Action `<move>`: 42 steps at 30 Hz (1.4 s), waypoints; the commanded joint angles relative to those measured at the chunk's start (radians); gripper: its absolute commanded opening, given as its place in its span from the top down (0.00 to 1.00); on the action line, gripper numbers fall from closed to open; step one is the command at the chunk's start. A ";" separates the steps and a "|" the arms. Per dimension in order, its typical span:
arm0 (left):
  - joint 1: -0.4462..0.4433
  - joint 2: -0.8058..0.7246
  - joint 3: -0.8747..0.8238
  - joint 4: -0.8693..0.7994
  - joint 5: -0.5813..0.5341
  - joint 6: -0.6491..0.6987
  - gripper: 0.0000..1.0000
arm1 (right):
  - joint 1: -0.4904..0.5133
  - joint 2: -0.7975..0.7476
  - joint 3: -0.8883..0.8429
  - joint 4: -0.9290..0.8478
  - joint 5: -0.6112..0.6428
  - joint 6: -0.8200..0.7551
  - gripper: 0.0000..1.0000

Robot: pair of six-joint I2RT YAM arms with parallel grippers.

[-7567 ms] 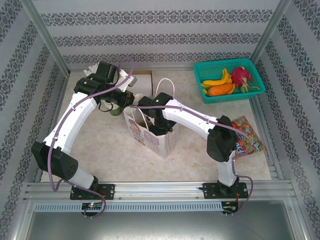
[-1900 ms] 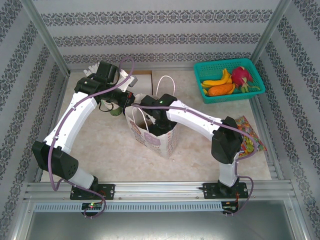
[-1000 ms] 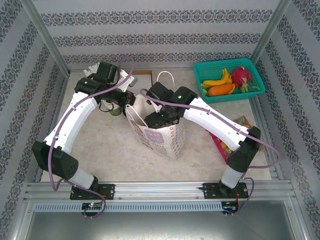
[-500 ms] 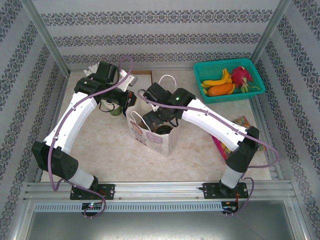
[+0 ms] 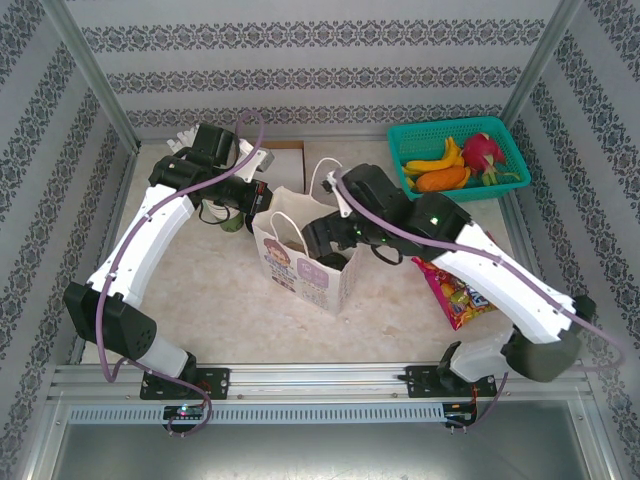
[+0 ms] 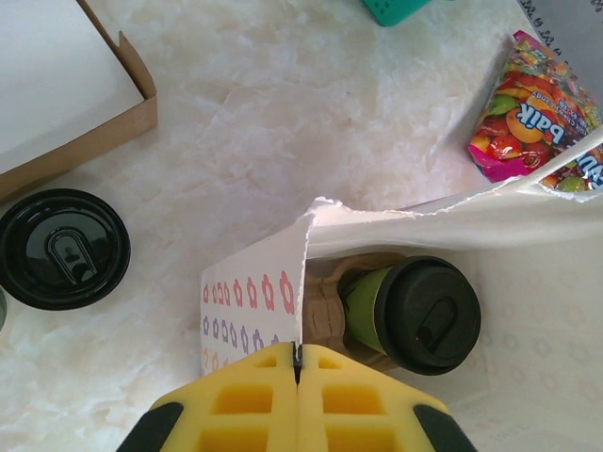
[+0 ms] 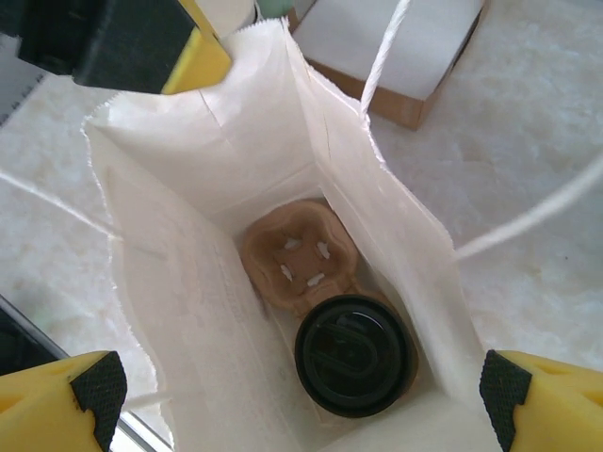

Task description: Pack the takeout coffee

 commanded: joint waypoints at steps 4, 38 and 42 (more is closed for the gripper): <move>0.005 -0.036 -0.020 0.036 -0.014 -0.023 1.00 | -0.043 -0.157 -0.196 0.162 -0.072 0.101 0.02; 0.003 -0.037 0.006 0.032 -0.024 -0.136 0.98 | -0.120 -0.182 -0.321 0.141 -0.065 0.362 0.84; 0.004 -0.053 -0.007 0.045 -0.007 -0.159 0.92 | -0.175 -0.150 -0.303 0.137 -0.127 0.306 0.97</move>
